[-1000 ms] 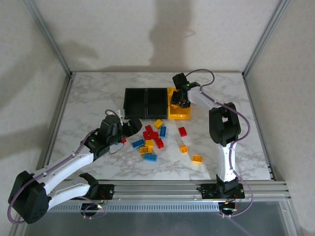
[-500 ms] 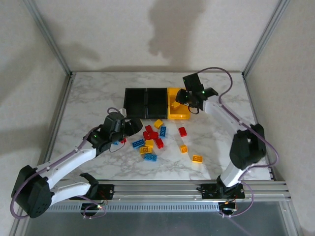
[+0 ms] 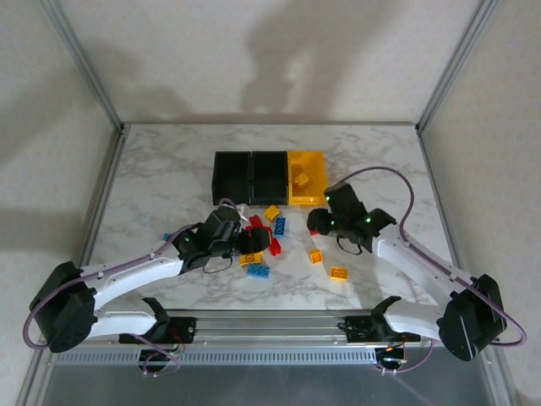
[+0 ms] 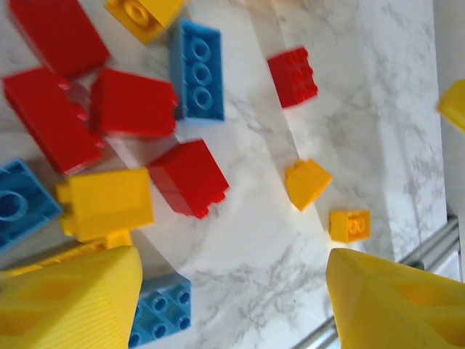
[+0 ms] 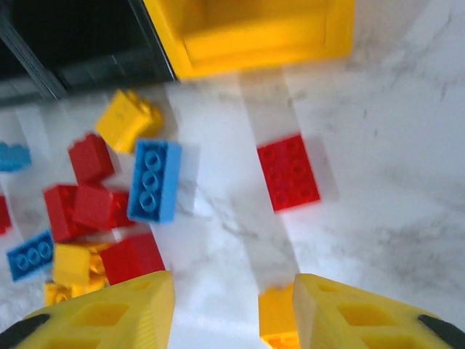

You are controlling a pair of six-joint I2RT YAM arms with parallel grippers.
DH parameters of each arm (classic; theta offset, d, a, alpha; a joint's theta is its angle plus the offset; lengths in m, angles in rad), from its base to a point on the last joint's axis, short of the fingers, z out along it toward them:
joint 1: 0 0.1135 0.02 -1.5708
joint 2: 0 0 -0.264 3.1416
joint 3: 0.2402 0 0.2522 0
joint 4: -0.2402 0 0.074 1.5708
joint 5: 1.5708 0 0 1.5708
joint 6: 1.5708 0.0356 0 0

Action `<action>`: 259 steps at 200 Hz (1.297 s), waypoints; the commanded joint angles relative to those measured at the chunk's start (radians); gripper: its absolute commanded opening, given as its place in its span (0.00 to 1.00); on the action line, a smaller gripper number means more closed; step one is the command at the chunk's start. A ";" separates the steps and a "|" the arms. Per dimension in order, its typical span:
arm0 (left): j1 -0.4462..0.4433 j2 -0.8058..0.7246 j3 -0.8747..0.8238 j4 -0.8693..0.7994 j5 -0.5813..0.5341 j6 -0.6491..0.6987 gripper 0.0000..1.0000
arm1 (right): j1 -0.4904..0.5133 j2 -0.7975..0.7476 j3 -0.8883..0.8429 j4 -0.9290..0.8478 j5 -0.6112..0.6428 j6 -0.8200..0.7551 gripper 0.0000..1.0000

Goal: Sort the legos into containers by color
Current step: Pick up the lego from the bottom-center of the table.

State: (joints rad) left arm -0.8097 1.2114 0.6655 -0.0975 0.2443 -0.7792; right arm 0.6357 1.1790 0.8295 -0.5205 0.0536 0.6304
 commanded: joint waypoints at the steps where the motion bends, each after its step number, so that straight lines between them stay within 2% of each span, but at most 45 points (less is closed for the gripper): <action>1: -0.046 -0.019 -0.036 0.041 0.013 -0.004 0.68 | 0.054 -0.013 -0.069 -0.016 0.061 0.062 0.48; 20: -0.073 -0.026 -0.055 0.065 0.006 -0.019 0.68 | 0.137 0.012 -0.094 -0.014 0.106 0.092 0.50; 57: -0.116 -0.030 -0.078 0.100 0.001 -0.021 0.68 | 0.202 0.114 -0.103 0.007 0.164 0.104 0.50; 125: -0.126 -0.041 -0.082 0.076 -0.033 -0.023 0.68 | 0.209 0.224 -0.111 0.031 0.197 0.094 0.49; 155: -0.126 -0.034 -0.078 0.067 -0.039 -0.020 0.68 | 0.211 0.263 -0.124 0.062 0.178 0.086 0.43; 199: -0.126 -0.036 -0.081 0.065 -0.057 -0.023 0.68 | 0.216 0.259 -0.104 0.039 0.183 0.081 0.27; 259: -0.106 -0.065 -0.051 0.079 -0.122 -0.038 0.68 | 0.208 0.218 0.058 -0.048 0.216 0.051 0.27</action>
State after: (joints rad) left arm -0.9276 1.1786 0.5900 -0.0265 0.1783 -0.8051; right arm 0.8387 1.4200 0.7925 -0.5186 0.2264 0.7071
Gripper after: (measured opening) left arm 0.680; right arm 0.313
